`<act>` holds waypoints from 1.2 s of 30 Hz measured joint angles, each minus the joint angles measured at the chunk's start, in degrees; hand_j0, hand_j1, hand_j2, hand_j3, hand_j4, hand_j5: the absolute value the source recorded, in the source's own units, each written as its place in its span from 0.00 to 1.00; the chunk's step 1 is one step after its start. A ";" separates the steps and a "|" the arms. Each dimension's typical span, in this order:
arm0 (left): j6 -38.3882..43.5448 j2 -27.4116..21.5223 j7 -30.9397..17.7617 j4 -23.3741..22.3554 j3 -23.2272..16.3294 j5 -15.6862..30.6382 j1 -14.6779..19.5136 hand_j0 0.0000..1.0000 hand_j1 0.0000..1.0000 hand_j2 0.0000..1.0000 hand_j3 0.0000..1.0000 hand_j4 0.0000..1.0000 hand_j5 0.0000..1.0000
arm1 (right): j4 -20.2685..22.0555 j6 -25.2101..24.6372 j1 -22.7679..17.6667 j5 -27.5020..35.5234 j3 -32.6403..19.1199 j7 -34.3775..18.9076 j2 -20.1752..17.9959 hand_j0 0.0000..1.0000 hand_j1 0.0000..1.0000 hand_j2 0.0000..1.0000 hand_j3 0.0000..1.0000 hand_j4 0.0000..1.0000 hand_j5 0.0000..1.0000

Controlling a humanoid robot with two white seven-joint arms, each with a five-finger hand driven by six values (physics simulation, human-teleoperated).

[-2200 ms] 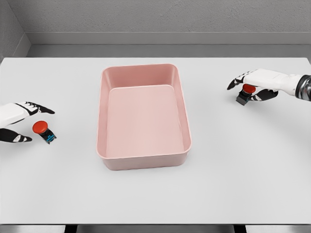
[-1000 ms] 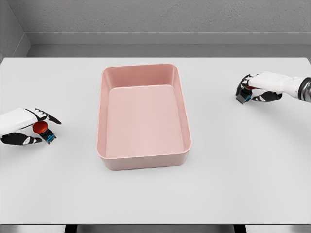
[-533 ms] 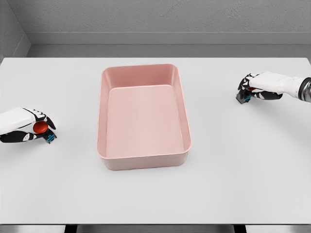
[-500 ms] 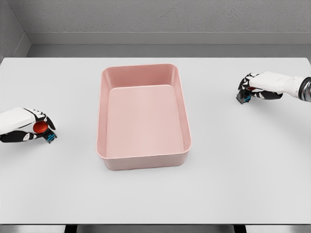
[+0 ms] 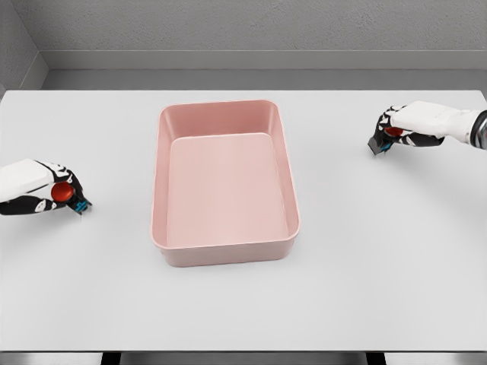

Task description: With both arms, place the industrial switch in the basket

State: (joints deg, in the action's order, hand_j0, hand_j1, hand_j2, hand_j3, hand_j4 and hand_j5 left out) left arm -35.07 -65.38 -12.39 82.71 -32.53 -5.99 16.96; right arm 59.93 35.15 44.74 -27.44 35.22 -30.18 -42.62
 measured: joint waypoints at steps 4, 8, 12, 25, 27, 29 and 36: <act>0.00 -0.27 0.03 0.14 0.04 0.66 1.32 0.49 0.49 0.49 0.49 0.49 0.49 | 0.87 0.01 0.00 -0.10 -0.01 -0.03 -0.57 0.46 0.46 0.46 0.46 0.46 0.46; 0.00 -0.37 0.05 0.21 0.06 1.07 2.20 0.49 0.49 0.49 0.49 0.49 0.49 | 2.44 0.02 0.00 -0.15 -0.06 -0.07 -1.83 0.46 0.46 0.46 0.46 0.46 0.46; 0.00 -0.38 0.05 1.23 0.06 1.40 2.72 0.49 0.49 0.49 0.49 0.49 0.49 | 5.83 0.01 0.00 -0.13 -0.07 -0.15 -3.39 0.46 0.46 0.46 0.46 0.46 0.46; 0.00 0.22 0.13 5.38 0.06 2.66 6.06 0.49 0.49 0.49 0.49 0.49 0.49 | 17.64 -0.02 -0.44 0.15 0.10 -0.80 -7.34 0.46 0.46 0.46 0.46 0.46 0.46; 0.00 0.28 0.14 6.17 0.06 2.86 6.15 0.49 0.49 0.49 0.49 0.49 0.49 | 18.68 0.00 -0.53 0.11 0.10 -0.86 -7.59 0.46 0.46 0.46 0.46 0.46 0.46; -0.01 0.30 0.13 7.05 0.05 2.99 6.68 0.49 0.49 0.49 0.49 0.49 0.49 | 20.02 0.00 -0.53 0.13 0.03 -1.07 -7.97 0.45 0.45 0.45 0.45 0.45 0.45; 0.00 0.18 0.22 8.56 0.06 3.64 8.44 0.49 0.49 0.49 0.49 0.49 0.49 | 24.76 0.00 -0.35 0.13 -0.08 -1.54 -8.87 0.46 0.46 0.46 0.46 0.46 0.46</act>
State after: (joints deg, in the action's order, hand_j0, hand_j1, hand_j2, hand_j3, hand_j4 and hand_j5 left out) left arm -35.07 -65.20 -12.16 91.27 -32.47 -2.35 25.40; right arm 84.69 35.15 44.38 -27.31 35.15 -31.73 -51.49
